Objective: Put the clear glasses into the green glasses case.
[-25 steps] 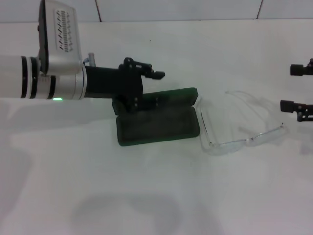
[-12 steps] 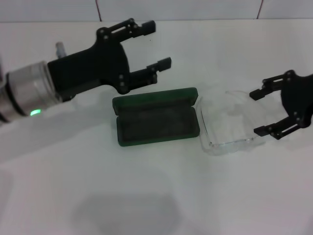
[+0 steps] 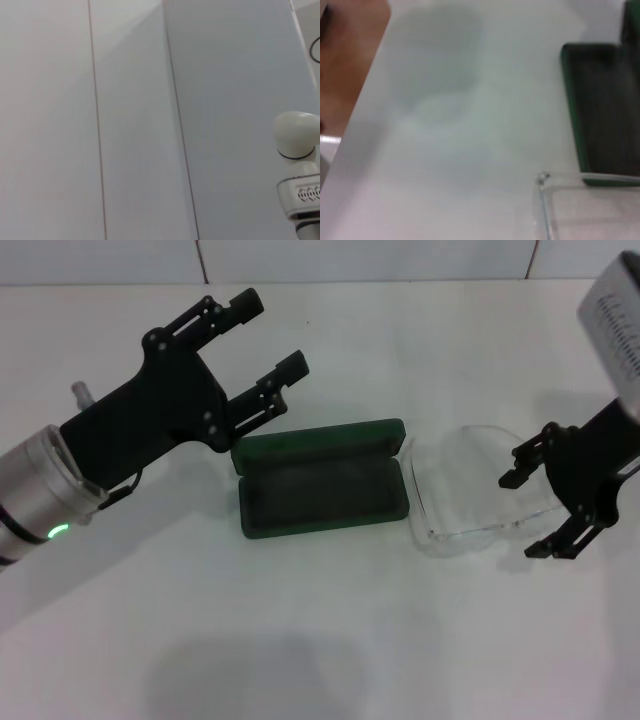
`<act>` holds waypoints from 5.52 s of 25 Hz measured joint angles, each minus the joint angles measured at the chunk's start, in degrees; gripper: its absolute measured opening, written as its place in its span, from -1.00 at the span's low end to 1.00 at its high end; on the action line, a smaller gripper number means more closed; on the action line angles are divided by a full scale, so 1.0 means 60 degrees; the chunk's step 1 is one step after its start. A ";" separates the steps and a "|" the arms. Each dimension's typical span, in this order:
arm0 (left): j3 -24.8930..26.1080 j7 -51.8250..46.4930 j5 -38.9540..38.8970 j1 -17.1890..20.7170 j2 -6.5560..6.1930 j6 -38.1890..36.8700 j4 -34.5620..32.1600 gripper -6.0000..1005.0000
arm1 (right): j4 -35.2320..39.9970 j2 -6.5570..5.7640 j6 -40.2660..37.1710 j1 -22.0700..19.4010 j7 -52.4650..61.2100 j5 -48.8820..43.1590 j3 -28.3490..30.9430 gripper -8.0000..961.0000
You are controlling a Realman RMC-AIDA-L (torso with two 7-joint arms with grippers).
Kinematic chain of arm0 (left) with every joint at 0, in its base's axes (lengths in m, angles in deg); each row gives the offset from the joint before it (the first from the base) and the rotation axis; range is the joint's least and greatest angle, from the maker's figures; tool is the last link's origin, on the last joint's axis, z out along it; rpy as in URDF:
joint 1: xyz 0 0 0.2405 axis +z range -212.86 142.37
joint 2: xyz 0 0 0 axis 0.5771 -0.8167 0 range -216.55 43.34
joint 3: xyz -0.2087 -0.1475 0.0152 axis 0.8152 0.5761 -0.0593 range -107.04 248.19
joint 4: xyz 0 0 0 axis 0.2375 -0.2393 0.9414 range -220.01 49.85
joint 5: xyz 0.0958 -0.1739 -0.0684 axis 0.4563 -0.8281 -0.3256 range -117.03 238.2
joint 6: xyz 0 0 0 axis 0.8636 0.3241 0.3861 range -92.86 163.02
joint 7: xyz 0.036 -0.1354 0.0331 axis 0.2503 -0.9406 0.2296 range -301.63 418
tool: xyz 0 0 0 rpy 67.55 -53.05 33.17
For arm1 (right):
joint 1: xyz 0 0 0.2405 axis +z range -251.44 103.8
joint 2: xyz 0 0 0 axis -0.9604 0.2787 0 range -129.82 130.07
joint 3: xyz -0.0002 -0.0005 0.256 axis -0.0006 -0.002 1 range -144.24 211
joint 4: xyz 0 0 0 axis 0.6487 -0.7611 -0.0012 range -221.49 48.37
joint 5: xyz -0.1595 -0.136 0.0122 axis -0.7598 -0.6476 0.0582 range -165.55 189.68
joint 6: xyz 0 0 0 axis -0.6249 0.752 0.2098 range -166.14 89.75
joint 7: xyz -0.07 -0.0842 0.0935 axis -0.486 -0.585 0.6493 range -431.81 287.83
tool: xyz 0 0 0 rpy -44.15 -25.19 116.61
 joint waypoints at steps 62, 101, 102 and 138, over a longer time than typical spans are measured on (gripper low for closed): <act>-0.0045 -0.2005 0.2305 -0.1215 -0.0062 0.0475 -0.0674 0.42 | -0.2032 0.0189 0.1865 -0.3692 -0.9955 0.8196 -0.0234 -0.74; -0.0045 -0.3886 0.3937 -0.2611 0.0017 0.3288 -0.0888 0.42 | -0.2472 0.0164 0.1791 -0.3649 -0.9977 0.8205 -0.0540 -0.74; -0.0046 -0.3982 0.4008 -0.2658 0.0022 0.3382 -0.0889 0.42 | -0.2472 0.0164 0.1785 -0.3650 -0.9978 0.8205 -0.0543 -0.74; 0.0058 -0.1735 0.2180 -0.1985 0.0035 0.4125 -0.1755 0.42 | -0.5452 0.0130 0.0172 -0.2255 -0.8385 0.9549 -0.1319 -0.74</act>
